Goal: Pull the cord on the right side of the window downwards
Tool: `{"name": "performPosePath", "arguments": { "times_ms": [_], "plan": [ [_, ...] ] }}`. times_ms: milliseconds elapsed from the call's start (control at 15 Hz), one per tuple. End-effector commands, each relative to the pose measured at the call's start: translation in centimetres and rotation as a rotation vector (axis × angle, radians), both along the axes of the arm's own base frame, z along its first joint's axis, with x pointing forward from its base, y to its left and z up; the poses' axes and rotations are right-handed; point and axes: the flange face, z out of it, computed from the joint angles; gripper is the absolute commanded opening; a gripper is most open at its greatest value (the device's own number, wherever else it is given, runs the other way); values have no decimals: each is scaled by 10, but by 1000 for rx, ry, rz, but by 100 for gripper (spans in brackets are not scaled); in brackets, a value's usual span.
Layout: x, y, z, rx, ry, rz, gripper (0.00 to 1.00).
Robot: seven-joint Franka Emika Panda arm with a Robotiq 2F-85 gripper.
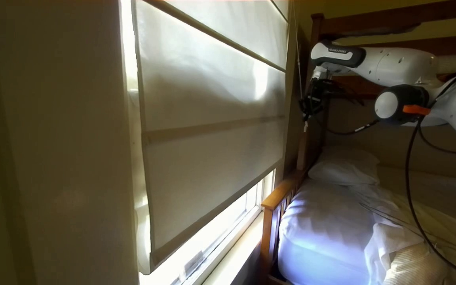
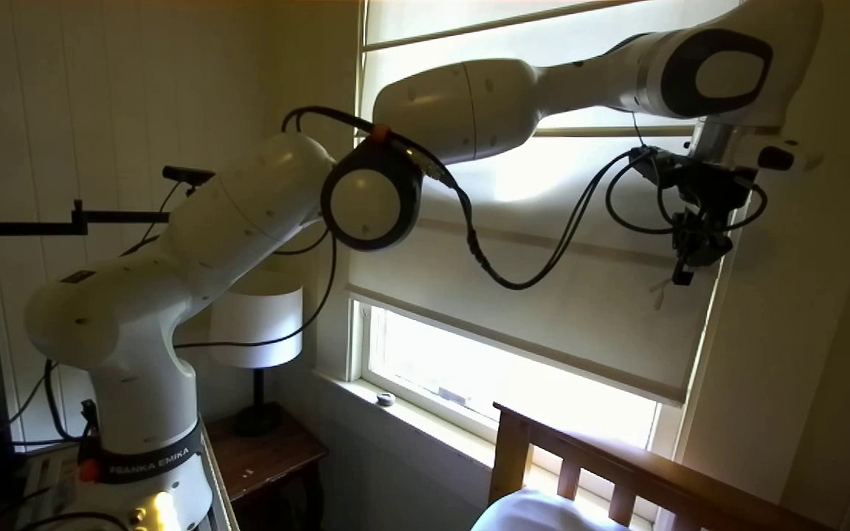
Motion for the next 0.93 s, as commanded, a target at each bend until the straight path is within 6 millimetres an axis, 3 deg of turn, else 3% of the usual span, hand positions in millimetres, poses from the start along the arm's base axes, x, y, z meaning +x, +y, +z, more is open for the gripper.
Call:
{"name": "performPosePath", "arguments": {
  "times_ms": [0, 67, 200, 467, 867],
  "plan": [
    [8, -3, -37, 52, 46, 12, 0],
    [13, -6, -69, 106, 81, 24, 0],
    [16, -5, -95, 181, 103, 40, 0],
    [19, -6, -167, 313, 199, 21, 0],
    [13, -12, -270, 397, 383, -120, 0]
  ]
}}
